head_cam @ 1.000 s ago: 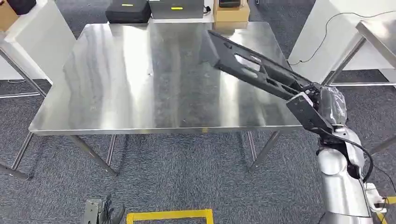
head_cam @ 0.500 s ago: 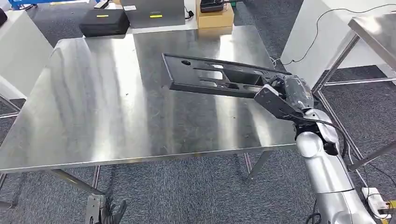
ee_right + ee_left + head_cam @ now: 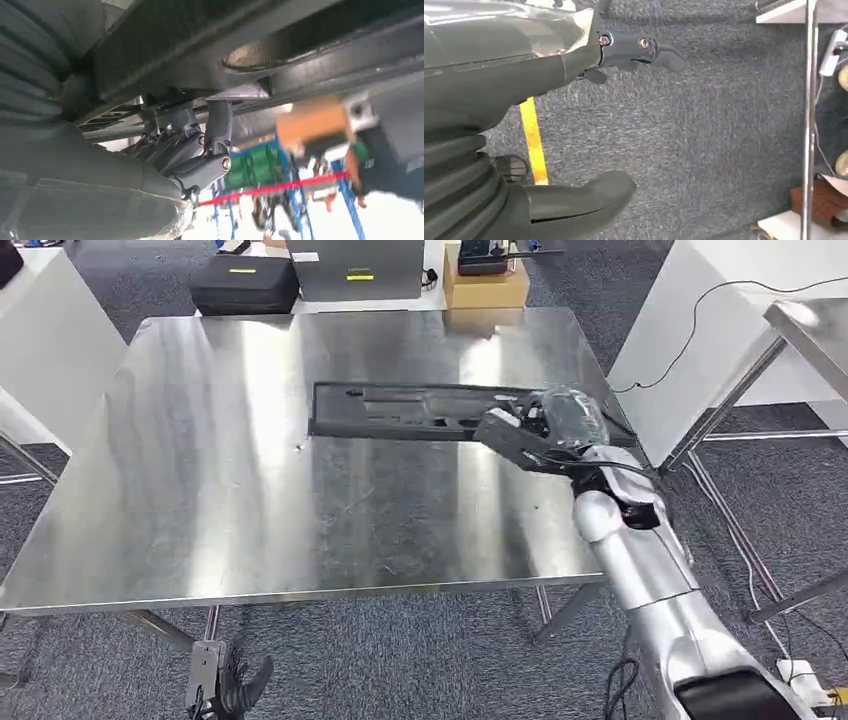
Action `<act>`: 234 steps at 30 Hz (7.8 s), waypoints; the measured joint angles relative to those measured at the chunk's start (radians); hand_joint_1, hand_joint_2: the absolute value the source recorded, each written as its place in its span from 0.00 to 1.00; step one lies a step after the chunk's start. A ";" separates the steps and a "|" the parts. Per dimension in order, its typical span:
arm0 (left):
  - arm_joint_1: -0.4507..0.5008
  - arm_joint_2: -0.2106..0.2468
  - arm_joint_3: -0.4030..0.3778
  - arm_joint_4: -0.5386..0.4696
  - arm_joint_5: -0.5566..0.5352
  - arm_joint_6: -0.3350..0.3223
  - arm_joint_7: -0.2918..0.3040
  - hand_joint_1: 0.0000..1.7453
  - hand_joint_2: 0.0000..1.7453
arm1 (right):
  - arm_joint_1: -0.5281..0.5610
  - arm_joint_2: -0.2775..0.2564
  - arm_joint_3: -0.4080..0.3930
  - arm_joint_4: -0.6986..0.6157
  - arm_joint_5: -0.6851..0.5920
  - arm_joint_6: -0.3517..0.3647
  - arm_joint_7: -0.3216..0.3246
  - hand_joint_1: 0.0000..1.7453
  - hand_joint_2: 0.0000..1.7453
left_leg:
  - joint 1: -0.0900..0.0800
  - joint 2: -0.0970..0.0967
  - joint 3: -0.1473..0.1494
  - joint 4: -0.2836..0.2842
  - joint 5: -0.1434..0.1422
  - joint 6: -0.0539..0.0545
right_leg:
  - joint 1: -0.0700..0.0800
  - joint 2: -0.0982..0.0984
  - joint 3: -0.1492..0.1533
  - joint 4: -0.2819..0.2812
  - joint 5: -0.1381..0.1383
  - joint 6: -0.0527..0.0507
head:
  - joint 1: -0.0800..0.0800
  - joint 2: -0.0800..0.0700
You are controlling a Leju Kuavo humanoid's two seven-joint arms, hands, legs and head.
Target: Take the parts from the cabinet and place them on the table.
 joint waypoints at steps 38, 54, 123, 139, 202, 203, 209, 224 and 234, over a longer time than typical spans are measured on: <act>0.000 0.014 -0.055 0.103 0.104 -0.008 -0.078 0.00 0.00 | -0.147 0.176 0.024 0.732 0.258 -0.341 -0.001 0.00 1.00 | -0.014 0.000 0.007 0.001 -0.014 -0.004 | 0.014 -0.003 0.091 -0.175 0.059 -0.027 | -0.008 0.000; 0.088 0.030 0.102 0.097 0.086 0.006 -0.118 0.00 0.00 | 0.443 0.194 -0.279 -0.412 -0.262 -0.676 -0.486 0.00 1.00 | -0.014 -0.002 0.009 0.001 -0.019 -0.006 | 0.015 -0.004 0.093 -0.178 0.055 -0.030 | -0.008 0.000; 0.147 -0.026 0.647 -0.064 -0.171 -0.132 -0.027 0.00 0.00 | 0.984 0.259 -0.593 -0.773 -0.515 -0.481 -0.629 0.00 1.00 | 0.037 0.010 0.106 0.032 -0.059 -0.076 | -0.005 -0.015 0.155 -0.197 0.030 -0.036 | -0.010 0.000; 0.143 -0.030 0.684 -0.069 -0.192 -0.143 -0.022 0.00 0.00 | 0.989 0.255 -0.612 -0.770 -0.543 -0.481 -0.616 0.00 0.00 | -0.009 0.017 -0.038 -0.025 0.069 -0.007 | 0.016 -0.008 0.323 -0.195 -0.090 -0.023 | 0.002 0.000; 0.080 -0.057 0.663 -0.096 -0.280 -0.158 -0.030 0.00 0.00 | 1.025 0.324 -0.837 -0.765 -0.598 -0.372 -0.646 0.00 0.00 | 0.012 0.018 -0.044 -0.036 0.092 -0.033 | 0.014 -0.003 0.336 -0.251 -0.101 -0.019 | -0.003 0.000; 0.081 -0.056 0.661 -0.095 -0.275 -0.158 -0.031 0.00 0.00 | 1.023 0.325 -0.837 -0.764 -0.598 -0.372 -0.648 0.00 0.00 | 0.015 0.017 -0.047 -0.040 0.105 -0.041 | 0.019 -0.003 0.328 -0.248 -0.097 -0.027 | -0.002 0.000; 0.108 -0.048 0.659 -0.095 -0.248 -0.176 -0.031 0.00 0.00 | 1.026 0.336 -0.839 -0.760 -0.604 -0.372 -0.651 0.00 0.00 | 0.022 0.011 -0.111 0.201 -0.148 -0.075 | 0.012 -0.010 0.239 -0.249 -0.012 -0.070 | -0.014 0.000; 0.113 -0.033 0.642 -0.095 -0.267 -0.175 -0.042 0.00 0.00 | 1.065 0.358 -0.875 -0.759 -0.620 -0.353 -0.666 0.00 0.00 | 0.014 0.025 0.070 -0.050 -0.018 -0.007 | 0.008 -0.007 0.041 0.041 -0.135 -0.043 | -0.001 0.000; 0.109 -0.034 0.605 -0.103 -0.283 -0.163 -0.028 0.00 0.00 | 1.082 0.392 -0.916 -0.776 -0.612 -0.317 -0.671 0.00 0.00 | 0.019 0.030 -0.037 -0.029 0.090 -0.060 | 0.013 -0.009 0.339 -0.238 -0.118 -0.037 | -0.006 0.000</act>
